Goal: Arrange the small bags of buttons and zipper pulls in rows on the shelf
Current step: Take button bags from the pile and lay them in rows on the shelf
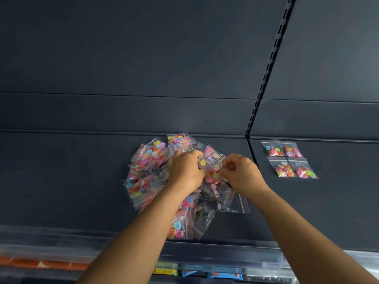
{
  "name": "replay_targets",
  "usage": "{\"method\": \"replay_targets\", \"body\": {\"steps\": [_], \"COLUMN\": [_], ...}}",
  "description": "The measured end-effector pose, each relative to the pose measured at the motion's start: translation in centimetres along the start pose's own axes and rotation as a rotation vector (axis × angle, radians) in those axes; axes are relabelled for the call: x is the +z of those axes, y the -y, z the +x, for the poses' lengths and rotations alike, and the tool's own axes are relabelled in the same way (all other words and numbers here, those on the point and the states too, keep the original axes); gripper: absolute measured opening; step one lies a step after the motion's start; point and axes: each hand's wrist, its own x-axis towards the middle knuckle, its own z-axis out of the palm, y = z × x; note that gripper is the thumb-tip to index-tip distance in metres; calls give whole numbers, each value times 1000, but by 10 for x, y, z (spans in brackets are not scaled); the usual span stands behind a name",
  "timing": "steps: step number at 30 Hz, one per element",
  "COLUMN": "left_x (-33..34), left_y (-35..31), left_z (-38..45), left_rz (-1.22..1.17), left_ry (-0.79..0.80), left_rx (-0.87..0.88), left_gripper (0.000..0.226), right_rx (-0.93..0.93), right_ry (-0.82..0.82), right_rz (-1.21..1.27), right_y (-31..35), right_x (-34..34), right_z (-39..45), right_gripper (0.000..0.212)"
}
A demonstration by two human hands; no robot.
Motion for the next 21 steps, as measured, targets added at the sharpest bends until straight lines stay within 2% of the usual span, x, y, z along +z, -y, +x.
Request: {"method": "replay_targets", "body": {"steps": [5, 12, 17, 21], "left_x": [-14, -20, -13, -4], "left_y": [-3, -22, -47, -77], "left_z": [-3, 3, 3, 3], "left_rz": [-325, -647, -771, -830], "left_ry": [-69, 9, 97, 158], "left_rx": [-15, -27, -55, -62], "left_gripper": [13, 8, 3, 9], "right_rx": [39, 39, 45, 50], "right_ry": [-72, -108, -177, -210], "right_rz": [266, 675, 685, 655], "right_y": [6, 18, 10, -8], "right_x": [-14, -37, -57, -77], "right_z": [-3, -12, -11, -9], "right_gripper": [11, 20, 17, 17]}}
